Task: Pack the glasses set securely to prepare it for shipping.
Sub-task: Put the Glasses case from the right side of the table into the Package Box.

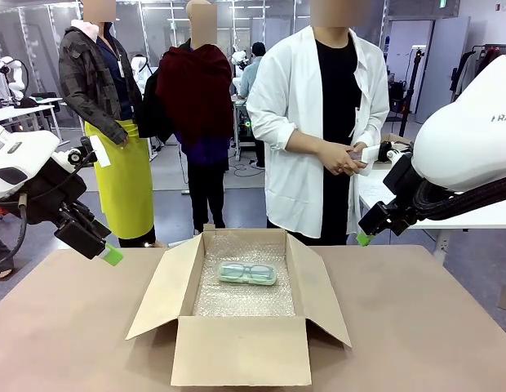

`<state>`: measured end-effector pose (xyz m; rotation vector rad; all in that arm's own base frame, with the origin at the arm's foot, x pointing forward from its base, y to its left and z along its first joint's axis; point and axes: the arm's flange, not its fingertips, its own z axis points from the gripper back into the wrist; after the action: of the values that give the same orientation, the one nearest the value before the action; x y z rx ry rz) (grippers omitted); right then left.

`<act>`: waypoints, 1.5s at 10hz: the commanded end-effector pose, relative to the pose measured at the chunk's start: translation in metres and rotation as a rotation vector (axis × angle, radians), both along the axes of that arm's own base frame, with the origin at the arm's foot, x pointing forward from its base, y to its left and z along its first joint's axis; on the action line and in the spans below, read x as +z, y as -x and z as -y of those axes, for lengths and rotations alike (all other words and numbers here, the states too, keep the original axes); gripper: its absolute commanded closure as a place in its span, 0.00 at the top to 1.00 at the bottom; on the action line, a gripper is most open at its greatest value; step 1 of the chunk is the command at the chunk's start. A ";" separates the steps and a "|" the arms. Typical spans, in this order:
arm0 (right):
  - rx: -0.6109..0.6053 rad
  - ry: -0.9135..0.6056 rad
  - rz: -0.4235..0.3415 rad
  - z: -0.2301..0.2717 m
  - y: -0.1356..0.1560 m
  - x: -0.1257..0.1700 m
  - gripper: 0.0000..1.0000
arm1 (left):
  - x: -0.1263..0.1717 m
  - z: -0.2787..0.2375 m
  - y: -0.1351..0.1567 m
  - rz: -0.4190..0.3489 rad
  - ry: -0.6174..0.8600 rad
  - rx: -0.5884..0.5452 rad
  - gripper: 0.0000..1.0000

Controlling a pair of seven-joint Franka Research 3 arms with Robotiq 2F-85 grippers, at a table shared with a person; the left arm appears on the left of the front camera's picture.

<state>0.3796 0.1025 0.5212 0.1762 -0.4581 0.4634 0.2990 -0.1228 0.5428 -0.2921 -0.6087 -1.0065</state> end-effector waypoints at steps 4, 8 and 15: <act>-0.001 0.002 -0.005 0.000 0.002 0.001 1.00 | 0.000 -0.001 0.000 0.004 0.017 -0.009 1.00; -0.001 0.002 -0.005 0.000 0.002 0.001 1.00 | 0.000 -0.001 0.000 0.004 0.017 -0.009 1.00; -0.001 0.002 -0.005 0.000 0.002 0.001 1.00 | 0.000 -0.001 0.000 0.004 0.017 -0.009 1.00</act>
<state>0.3796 0.1025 0.5212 0.1762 -0.4581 0.4633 0.2990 -0.1228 0.5428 -0.2921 -0.6087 -1.0065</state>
